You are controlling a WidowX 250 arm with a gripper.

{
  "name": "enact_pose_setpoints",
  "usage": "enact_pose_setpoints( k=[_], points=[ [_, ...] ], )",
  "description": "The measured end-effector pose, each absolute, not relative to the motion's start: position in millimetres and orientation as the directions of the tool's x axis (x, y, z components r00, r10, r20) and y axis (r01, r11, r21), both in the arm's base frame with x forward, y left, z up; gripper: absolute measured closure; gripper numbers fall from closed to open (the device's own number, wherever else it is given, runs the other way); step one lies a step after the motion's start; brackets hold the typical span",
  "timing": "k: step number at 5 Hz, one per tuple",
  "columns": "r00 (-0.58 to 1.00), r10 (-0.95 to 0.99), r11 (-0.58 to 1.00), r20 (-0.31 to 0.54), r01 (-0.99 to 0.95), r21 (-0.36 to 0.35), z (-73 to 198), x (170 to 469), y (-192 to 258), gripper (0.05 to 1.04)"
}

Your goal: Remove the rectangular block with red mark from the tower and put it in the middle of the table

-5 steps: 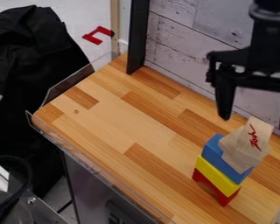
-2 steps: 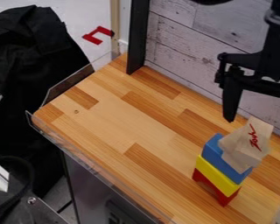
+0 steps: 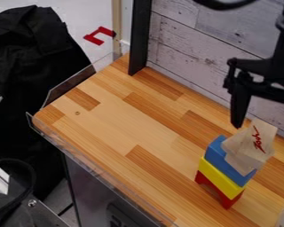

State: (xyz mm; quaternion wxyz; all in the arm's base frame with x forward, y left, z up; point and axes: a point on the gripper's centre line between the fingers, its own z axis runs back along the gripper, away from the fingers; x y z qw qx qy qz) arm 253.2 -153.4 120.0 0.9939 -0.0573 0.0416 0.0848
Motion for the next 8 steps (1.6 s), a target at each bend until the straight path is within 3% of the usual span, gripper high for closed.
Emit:
enact_pose_setpoints(
  k=[4,5,6,8],
  points=[
    [0.975,0.135,0.981,-0.176,-0.157,-0.115,91.7,254.2,-152.7,0.112],
    [0.97,0.152,0.976,-0.189,-0.177,-0.124,86.9,252.8,-150.0,0.395],
    [0.968,0.17,0.973,-0.186,-0.195,-0.127,86.0,253.7,-148.8,0.549],
    [0.962,0.192,0.974,-0.196,-0.211,-0.081,89.1,249.8,-142.5,0.549]
  ],
)
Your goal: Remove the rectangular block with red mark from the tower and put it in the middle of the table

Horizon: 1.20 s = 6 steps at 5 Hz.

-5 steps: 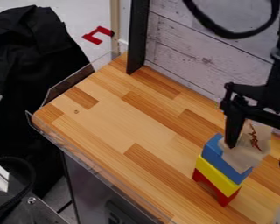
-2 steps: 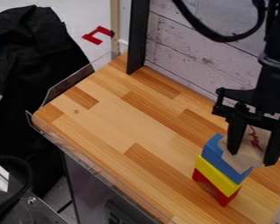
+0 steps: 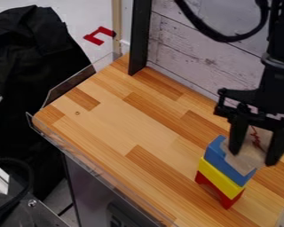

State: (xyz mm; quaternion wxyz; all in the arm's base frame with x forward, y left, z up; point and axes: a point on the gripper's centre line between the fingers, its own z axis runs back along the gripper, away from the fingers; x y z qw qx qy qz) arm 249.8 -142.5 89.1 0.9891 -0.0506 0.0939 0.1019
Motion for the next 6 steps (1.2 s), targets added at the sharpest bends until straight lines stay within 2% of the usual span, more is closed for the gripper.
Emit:
enact_pose_setpoints(
  k=[1,2,4,5,6],
  points=[
    [0.97,0.235,0.968,-0.063,-0.239,-0.077,131.8,252.5,-132.6,0.549],
    [0.958,0.284,0.947,0.033,-0.275,-0.165,157.3,251.0,-111.9,0.549],
    [0.91,0.414,0.89,-0.029,-0.411,-0.196,137.6,246.3,-50.7,0.549],
    [0.878,0.474,0.859,-0.062,-0.477,-0.185,118.3,250.3,-25.1,0.549],
    [0.867,0.489,0.857,-0.093,-0.498,-0.132,97.8,253.6,-10.6,0.549]
  ],
)
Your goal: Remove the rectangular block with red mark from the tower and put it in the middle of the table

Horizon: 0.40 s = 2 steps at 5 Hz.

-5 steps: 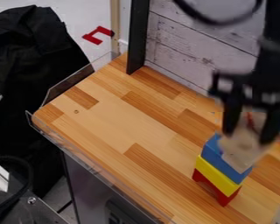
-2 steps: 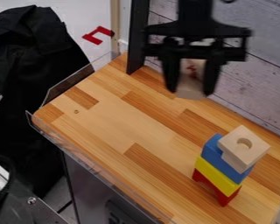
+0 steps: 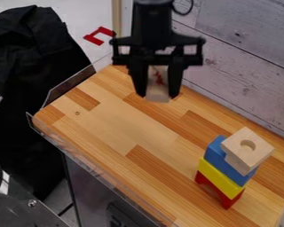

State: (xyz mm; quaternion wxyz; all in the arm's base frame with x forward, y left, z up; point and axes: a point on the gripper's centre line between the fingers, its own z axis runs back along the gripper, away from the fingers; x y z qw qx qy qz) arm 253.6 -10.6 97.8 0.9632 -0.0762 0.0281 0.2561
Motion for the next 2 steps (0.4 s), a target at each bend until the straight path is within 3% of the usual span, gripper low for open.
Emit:
enact_pose_setpoints(
  k=[2],
  points=[
    [0.809,0.573,0.808,-0.13,-0.584,-0.078,44.6,263.8,0.1,0.549]
  ],
)
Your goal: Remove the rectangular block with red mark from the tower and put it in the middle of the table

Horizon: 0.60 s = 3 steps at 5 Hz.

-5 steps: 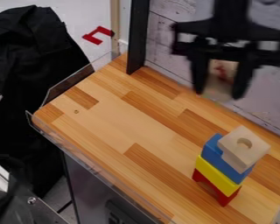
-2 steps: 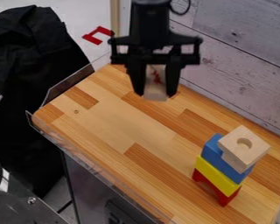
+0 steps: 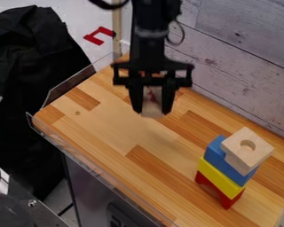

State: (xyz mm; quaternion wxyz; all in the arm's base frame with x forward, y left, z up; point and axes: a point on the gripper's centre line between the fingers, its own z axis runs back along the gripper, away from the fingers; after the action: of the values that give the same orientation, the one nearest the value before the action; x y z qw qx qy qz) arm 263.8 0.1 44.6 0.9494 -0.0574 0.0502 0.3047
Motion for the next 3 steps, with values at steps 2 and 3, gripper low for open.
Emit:
enact_pose_setpoints(
  k=[2,3],
  points=[
    [0.689,0.711,0.689,-0.14,-0.723,-0.054,9.0,269.4,-8.7,0.549],
    [0.536,0.835,0.53,-0.121,-0.844,-0.08,-3.4,266.4,-15.6,0.549]
  ],
)
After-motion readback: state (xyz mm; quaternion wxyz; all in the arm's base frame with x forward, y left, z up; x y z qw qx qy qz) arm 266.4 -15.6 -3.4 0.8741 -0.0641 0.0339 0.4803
